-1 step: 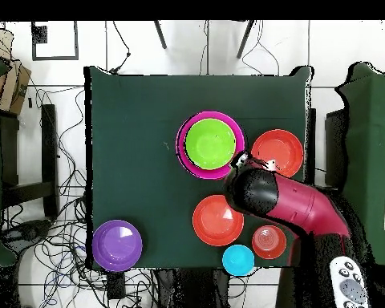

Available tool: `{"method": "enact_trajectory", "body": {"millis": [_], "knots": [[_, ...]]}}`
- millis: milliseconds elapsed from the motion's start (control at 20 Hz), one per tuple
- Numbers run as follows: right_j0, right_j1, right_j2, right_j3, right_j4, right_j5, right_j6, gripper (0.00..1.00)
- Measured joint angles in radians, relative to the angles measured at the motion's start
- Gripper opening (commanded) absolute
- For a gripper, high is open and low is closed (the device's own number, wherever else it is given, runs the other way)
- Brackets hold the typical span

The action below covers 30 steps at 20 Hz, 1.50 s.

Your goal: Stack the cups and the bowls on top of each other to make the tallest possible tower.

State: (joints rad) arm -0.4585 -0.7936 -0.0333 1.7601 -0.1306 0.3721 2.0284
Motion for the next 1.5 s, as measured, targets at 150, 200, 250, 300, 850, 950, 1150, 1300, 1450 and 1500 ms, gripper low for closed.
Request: {"method": "enact_trajectory", "body": {"millis": [150,200,250,300,850,950,1150,1300,1450,1500], "knots": [[-0.021,0.016,0.023,0.000,-0.028,0.000,0.000,1.00],[-0.031,0.024,0.036,0.000,-0.043,-0.001,0.000,1.00],[-0.035,0.029,0.041,0.000,-0.049,-0.002,0.000,1.00],[-0.039,0.036,0.049,0.000,-0.059,-0.006,0.000,1.00],[-0.111,0.082,0.144,-0.002,-0.141,-0.032,0.000,1.00],[-0.124,0.083,0.156,-0.002,-0.146,-0.032,0.000,1.00],[-0.153,0.078,0.190,-0.002,-0.150,-0.024,0.000,1.00],[-0.161,0.072,0.202,-0.002,-0.150,-0.008,0.000,1.00],[-0.160,0.067,0.209,-0.002,-0.150,0.001,0.000,1.00],[-0.159,0.064,0.212,-0.002,-0.150,0.003,0.000,1.00]]}}
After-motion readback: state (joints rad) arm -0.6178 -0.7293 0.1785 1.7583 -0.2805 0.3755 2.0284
